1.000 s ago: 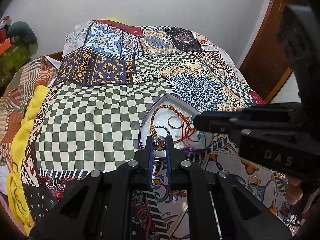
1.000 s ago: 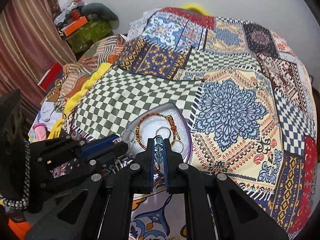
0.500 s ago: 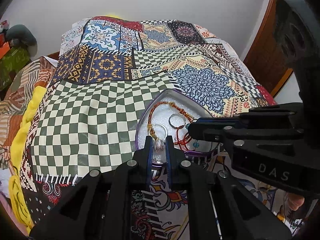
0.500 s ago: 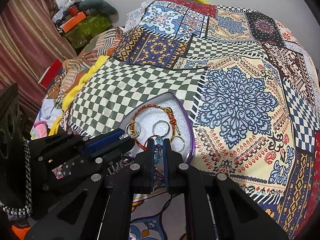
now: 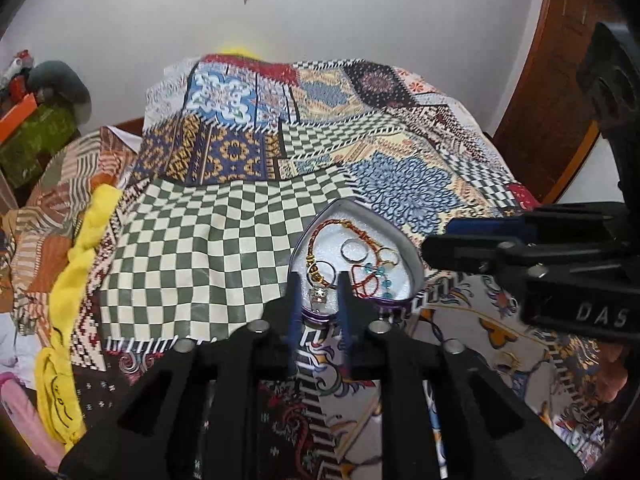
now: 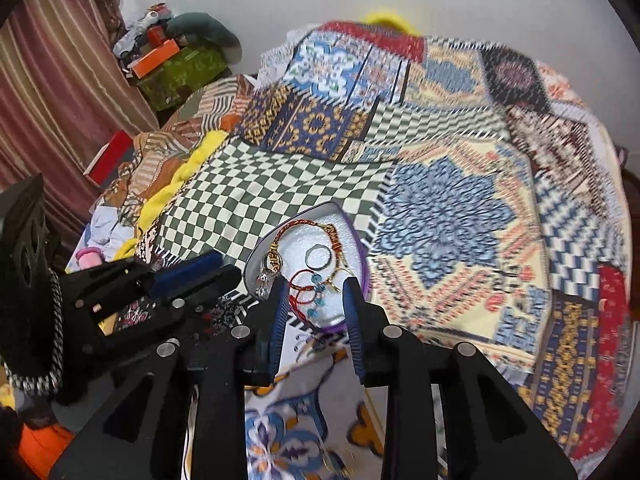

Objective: Organize jewelry
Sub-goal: 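Lower both held items into the heart box and open both grippers, then move both tools back over the quilt toward the remaining gold rings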

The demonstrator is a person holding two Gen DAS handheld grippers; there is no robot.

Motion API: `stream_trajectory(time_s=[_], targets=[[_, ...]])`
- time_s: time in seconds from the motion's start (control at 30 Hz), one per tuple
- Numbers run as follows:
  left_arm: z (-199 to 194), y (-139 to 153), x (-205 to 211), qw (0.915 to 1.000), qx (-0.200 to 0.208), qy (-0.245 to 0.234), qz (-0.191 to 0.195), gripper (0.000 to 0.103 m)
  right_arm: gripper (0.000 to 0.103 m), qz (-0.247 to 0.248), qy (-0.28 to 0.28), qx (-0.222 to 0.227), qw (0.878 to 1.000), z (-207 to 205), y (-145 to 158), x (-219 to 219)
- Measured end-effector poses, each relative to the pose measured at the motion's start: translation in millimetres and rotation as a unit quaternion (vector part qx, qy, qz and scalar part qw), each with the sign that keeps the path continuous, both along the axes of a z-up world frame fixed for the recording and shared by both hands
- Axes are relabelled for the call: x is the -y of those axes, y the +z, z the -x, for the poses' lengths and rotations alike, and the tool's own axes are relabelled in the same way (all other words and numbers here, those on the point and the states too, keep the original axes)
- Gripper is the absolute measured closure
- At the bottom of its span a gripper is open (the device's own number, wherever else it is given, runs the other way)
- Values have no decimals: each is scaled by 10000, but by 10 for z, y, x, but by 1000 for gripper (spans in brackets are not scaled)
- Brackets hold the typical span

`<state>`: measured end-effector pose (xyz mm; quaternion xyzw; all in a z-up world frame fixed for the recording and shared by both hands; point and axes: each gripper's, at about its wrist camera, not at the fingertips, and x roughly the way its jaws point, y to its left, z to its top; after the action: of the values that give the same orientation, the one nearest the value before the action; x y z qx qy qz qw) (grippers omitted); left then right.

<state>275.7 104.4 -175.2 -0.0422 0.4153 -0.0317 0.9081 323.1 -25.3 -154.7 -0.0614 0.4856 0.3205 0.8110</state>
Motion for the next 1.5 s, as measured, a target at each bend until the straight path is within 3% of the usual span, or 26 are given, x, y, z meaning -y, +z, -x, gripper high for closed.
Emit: stream_trajectory(time_s=[0.07,0.3,0.73,0.83,1.17,1.23,1.4,1.5], targets=[[89,93,16,9999,112,8,6,72,78,55,-15,201,9998,83,109,101],[236,225,150,9998,143,-146,11,70,76,136,-115,541,9984,262,296,492],[450,16,630,9961,-280,-834,34,67,75,612,-27,192,9979,339,-159,798],[494,-10,680,9957,-283,-883,6,57,75,639,54,166,9978,358,-250,768],[477,-144,792,9937,-398,-1045,86,56,75,788,265,317,9960,374,-414,730],[461,-177,809,9934,-432,-1056,80,56,77,815,367,392,9952,389,-421,719],[448,-237,870,9925,-520,-1107,29,56,93,761,441,440,9952,392,-463,695],[469,-228,910,9920,-539,-1142,37,56,94,829,452,493,9943,402,-462,660]])
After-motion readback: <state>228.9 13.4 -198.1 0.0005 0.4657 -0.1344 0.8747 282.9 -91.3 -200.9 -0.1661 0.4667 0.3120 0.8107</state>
